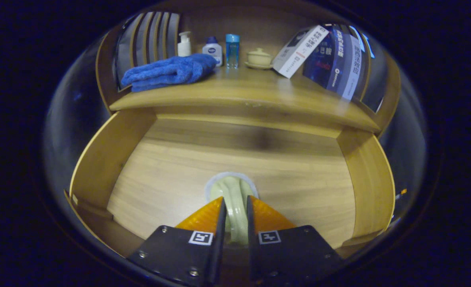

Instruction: Pull open the drawer, take out the items inside it, and place them on the countertop above the cabinet.

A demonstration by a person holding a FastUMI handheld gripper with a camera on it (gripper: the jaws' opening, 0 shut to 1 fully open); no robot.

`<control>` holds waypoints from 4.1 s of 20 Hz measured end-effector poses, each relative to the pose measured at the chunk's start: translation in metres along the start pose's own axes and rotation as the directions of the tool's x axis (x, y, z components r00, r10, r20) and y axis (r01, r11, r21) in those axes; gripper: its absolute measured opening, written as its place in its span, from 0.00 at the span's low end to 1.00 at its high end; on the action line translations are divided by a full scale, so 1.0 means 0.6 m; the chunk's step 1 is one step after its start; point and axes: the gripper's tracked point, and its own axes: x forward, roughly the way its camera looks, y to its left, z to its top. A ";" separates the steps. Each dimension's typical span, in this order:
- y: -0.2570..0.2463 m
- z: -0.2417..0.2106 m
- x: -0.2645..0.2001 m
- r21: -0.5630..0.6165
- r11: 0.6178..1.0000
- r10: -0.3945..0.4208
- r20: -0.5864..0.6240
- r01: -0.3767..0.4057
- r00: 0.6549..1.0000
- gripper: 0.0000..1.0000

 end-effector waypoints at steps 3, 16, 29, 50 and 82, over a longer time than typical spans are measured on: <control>-0.007 -0.003 0.003 0.014 1.000 -0.001 0.011 0.001 1.000 0.19; 0.009 0.092 -0.118 0.072 0.995 0.042 0.371 -0.074 0.928 0.11; -0.040 0.287 -0.070 0.160 0.987 -0.086 0.435 0.018 0.896 0.11; -0.069 0.400 0.048 0.064 0.962 -0.265 0.460 0.266 0.848 0.13; -0.022 0.251 -0.344 0.084 0.979 -0.194 0.677 0.187 0.710 0.98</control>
